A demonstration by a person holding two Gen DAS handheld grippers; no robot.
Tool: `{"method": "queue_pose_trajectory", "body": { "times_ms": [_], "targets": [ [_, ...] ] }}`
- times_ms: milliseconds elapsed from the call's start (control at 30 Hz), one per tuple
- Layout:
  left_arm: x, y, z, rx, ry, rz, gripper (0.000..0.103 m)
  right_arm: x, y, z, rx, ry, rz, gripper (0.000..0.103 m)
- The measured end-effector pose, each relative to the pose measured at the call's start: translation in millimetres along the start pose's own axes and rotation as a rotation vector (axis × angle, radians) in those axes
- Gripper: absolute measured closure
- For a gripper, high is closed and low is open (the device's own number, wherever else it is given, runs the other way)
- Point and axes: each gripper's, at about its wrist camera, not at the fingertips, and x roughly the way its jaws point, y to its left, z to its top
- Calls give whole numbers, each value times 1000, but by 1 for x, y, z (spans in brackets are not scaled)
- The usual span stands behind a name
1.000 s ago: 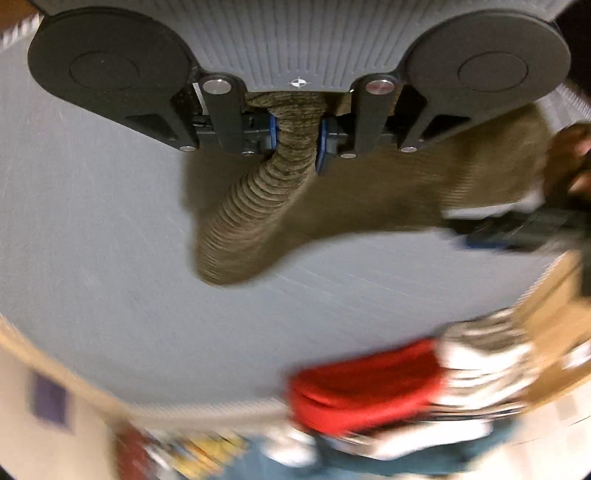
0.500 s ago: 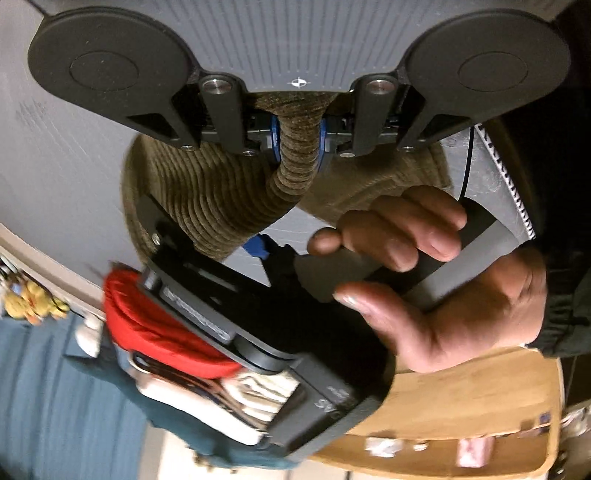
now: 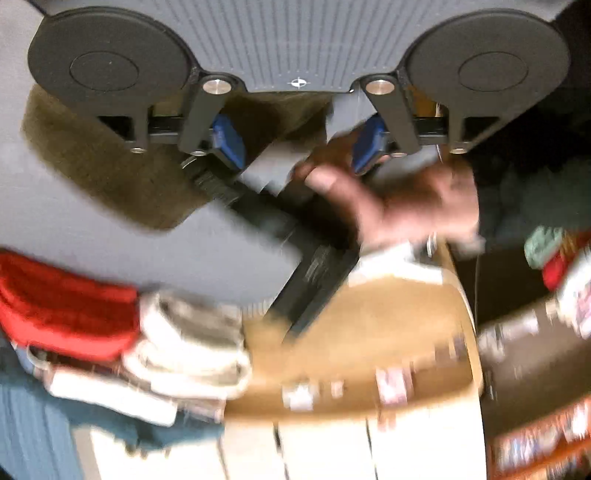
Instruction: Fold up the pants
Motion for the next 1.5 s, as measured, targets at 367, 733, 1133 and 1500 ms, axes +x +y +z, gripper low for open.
{"method": "queue_pose_trajectory", "body": {
  "times_ms": [367,733,1133,1500],
  "targets": [
    [-11,73,5,-167,-2,236,28,60,-141,-56,525,313,-433,15],
    [23,136,-4,-383,206,61,5,107,-163,-81,750,376,-229,8],
    [42,94,9,-246,145,61,42,81,-149,-78,810,273,-243,57],
    [53,1,44,-72,-69,-106,48,-3,-168,-43,625,72,-386,57]
  ]
}}
